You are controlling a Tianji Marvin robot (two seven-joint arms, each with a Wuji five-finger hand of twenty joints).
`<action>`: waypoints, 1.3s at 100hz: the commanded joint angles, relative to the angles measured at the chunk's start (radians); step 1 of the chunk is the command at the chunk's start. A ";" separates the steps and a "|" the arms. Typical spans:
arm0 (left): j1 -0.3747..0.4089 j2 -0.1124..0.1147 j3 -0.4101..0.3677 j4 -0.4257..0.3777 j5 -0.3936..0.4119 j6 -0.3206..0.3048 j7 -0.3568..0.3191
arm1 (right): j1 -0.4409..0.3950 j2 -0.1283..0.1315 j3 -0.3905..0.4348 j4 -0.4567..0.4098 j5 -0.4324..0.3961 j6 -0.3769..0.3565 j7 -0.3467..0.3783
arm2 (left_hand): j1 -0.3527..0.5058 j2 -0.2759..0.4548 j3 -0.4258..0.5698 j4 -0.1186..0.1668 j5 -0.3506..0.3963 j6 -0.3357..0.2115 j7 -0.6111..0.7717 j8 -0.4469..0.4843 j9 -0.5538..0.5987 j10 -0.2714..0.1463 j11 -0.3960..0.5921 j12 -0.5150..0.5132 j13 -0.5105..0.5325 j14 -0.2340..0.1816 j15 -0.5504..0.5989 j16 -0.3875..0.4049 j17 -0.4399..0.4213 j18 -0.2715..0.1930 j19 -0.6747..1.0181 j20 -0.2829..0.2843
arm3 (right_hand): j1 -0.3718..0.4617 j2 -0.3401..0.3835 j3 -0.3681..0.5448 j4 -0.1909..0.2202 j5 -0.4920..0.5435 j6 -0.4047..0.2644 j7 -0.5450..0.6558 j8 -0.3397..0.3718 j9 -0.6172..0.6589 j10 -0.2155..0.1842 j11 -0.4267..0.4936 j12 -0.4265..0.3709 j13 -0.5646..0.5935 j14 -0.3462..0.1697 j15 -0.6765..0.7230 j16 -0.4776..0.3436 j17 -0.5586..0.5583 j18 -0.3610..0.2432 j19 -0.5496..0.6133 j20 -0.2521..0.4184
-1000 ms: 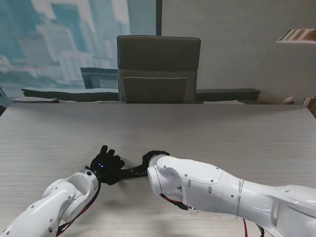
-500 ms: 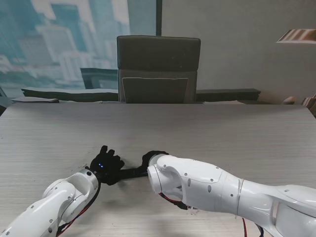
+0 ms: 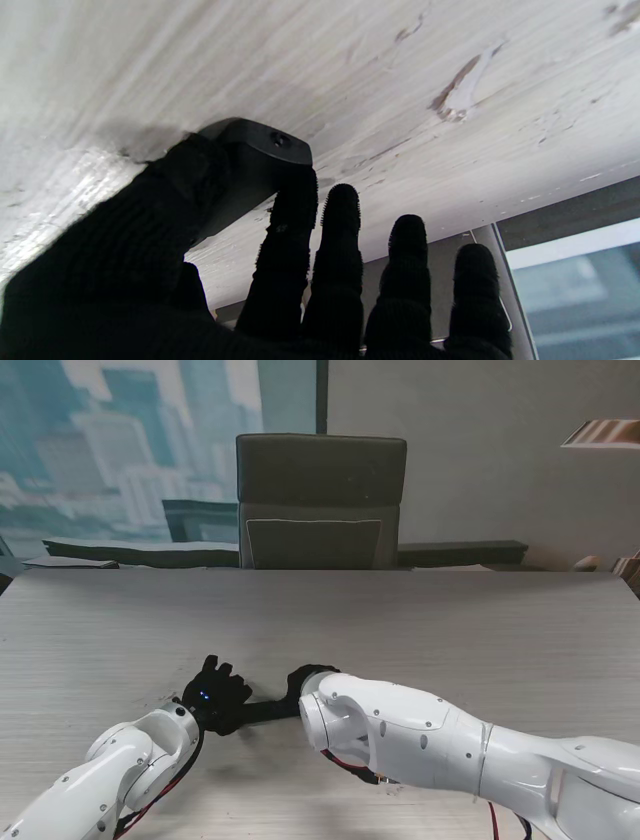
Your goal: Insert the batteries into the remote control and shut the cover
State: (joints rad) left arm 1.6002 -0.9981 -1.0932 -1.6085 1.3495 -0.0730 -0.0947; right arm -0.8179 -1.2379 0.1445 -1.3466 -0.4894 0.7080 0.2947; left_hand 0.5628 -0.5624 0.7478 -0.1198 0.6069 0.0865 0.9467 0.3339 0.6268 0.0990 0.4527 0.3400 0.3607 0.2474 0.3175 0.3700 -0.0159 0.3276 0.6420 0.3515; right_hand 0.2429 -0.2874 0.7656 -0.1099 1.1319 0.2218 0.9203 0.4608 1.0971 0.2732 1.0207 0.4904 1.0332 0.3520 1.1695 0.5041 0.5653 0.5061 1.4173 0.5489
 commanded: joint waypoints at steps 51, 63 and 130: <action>0.016 0.003 0.006 0.014 0.000 -0.001 -0.035 | 0.000 0.005 -0.023 0.025 0.018 -0.024 0.043 | 0.119 0.036 0.064 0.068 0.108 -0.180 0.116 0.044 -0.010 -0.006 -0.002 0.009 0.001 -0.005 -0.004 -0.011 -0.007 0.013 0.008 -0.016 | 0.256 -0.079 0.238 -0.013 -0.058 -0.123 0.110 -0.142 -0.011 0.002 -0.001 0.002 -0.019 0.001 -0.023 -0.001 -0.039 0.000 -0.004 -0.021; 0.017 0.003 0.005 0.013 0.000 -0.002 -0.037 | -0.009 0.006 -0.012 0.024 0.017 -0.027 0.036 | 0.119 0.036 0.064 0.068 0.108 -0.180 0.116 0.044 -0.010 -0.005 -0.003 0.008 0.000 -0.003 -0.004 -0.011 -0.007 0.013 0.008 -0.016 | 0.209 -0.086 0.247 -0.020 -0.090 -0.106 0.089 -0.168 -0.042 0.008 -0.006 -0.002 -0.034 -0.006 -0.035 -0.001 -0.048 -0.009 -0.006 -0.021; 0.018 0.003 0.004 0.012 0.000 -0.001 -0.035 | -0.039 -0.012 0.030 0.041 0.029 -0.035 -0.005 | 0.120 0.036 0.064 0.068 0.108 -0.182 0.117 0.044 -0.010 -0.007 -0.002 0.008 0.002 -0.005 -0.003 -0.011 -0.007 0.013 0.008 -0.016 | -0.147 0.036 0.023 0.008 -0.097 -0.065 -0.008 -0.006 -0.066 0.037 -0.003 -0.003 -0.048 0.008 -0.032 0.012 -0.060 0.001 0.001 -0.011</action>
State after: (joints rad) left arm 1.6019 -0.9981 -1.0943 -1.6132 1.3485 -0.0735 -0.1037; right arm -0.8430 -1.2417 0.1844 -1.3169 -0.4723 0.6754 0.2687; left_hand 0.5628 -0.5620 0.7367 -0.1198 0.6110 0.0889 0.9500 0.3350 0.6268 0.0990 0.4527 0.3400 0.3607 0.2468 0.3175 0.3700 -0.0159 0.3276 0.6420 0.3515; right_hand 0.0798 -0.2953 0.7673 -0.1341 1.0842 0.2135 1.0157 0.4670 1.0419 0.2719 1.0187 0.4905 0.9813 0.3483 1.1263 0.5036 0.5073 0.5008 1.4055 0.5312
